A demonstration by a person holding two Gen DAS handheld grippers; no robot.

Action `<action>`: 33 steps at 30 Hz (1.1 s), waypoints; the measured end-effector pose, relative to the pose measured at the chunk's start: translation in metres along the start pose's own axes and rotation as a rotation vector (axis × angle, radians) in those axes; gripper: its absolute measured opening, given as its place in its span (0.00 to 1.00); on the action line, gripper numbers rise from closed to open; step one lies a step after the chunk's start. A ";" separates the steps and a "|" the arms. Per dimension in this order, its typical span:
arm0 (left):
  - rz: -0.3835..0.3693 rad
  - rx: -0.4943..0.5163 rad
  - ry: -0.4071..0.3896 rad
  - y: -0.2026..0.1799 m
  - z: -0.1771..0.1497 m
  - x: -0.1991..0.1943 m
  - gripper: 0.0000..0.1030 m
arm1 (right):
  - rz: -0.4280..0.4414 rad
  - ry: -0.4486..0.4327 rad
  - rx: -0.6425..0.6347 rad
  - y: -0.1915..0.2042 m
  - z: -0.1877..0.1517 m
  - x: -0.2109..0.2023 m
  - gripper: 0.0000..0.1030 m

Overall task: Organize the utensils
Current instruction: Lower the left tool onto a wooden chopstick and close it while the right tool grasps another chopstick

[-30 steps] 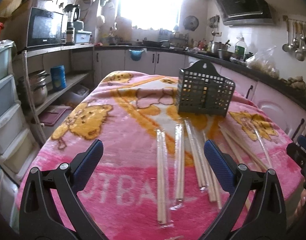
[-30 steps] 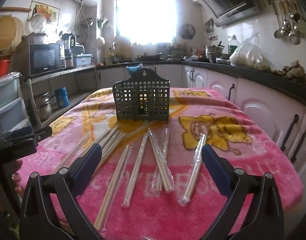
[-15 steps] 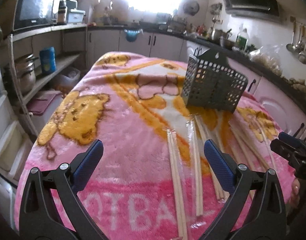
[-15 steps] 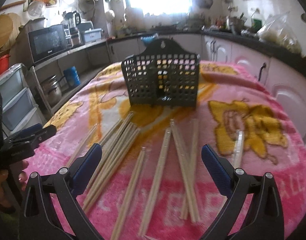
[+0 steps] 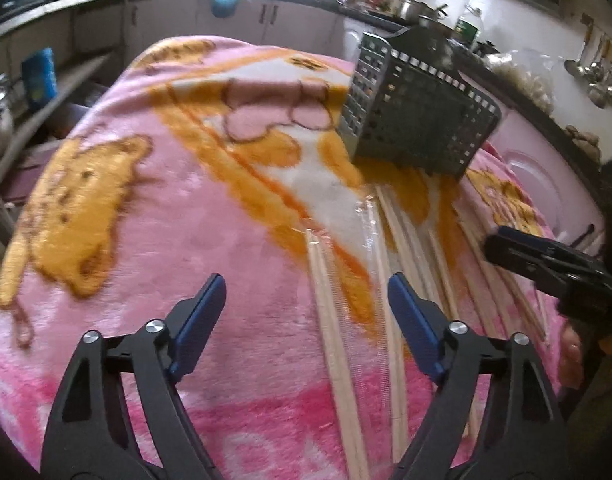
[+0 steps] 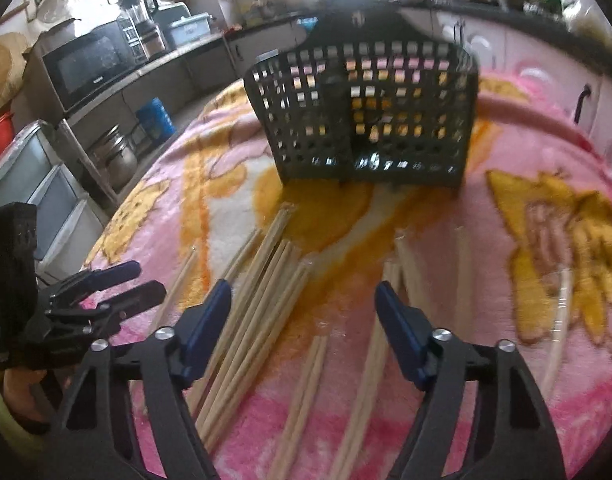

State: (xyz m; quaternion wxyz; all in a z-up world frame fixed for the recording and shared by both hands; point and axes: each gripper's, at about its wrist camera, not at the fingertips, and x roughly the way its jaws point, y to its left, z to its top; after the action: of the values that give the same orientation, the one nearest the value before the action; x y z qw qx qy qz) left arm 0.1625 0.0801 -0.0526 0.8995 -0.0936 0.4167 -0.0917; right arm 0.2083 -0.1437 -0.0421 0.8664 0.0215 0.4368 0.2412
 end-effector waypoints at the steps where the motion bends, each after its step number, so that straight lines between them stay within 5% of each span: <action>1: 0.001 0.016 0.016 -0.003 0.000 0.004 0.59 | 0.010 0.022 0.003 -0.001 0.001 0.007 0.60; 14: -0.024 0.026 0.140 -0.006 0.022 0.035 0.26 | 0.072 0.173 0.133 -0.023 0.016 0.039 0.15; 22: -0.023 0.072 0.158 -0.016 0.029 0.040 0.03 | 0.139 0.133 0.158 -0.029 0.025 0.025 0.07; 33: -0.081 0.078 0.085 -0.028 0.044 0.022 0.01 | 0.222 0.002 0.149 -0.045 0.034 -0.021 0.06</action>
State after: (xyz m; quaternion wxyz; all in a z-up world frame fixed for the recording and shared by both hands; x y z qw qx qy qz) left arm 0.2074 0.0518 -0.0342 0.8796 -0.0713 0.4465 -0.1482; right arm 0.2419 -0.1870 -0.0172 0.8299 0.1340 0.4494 0.3024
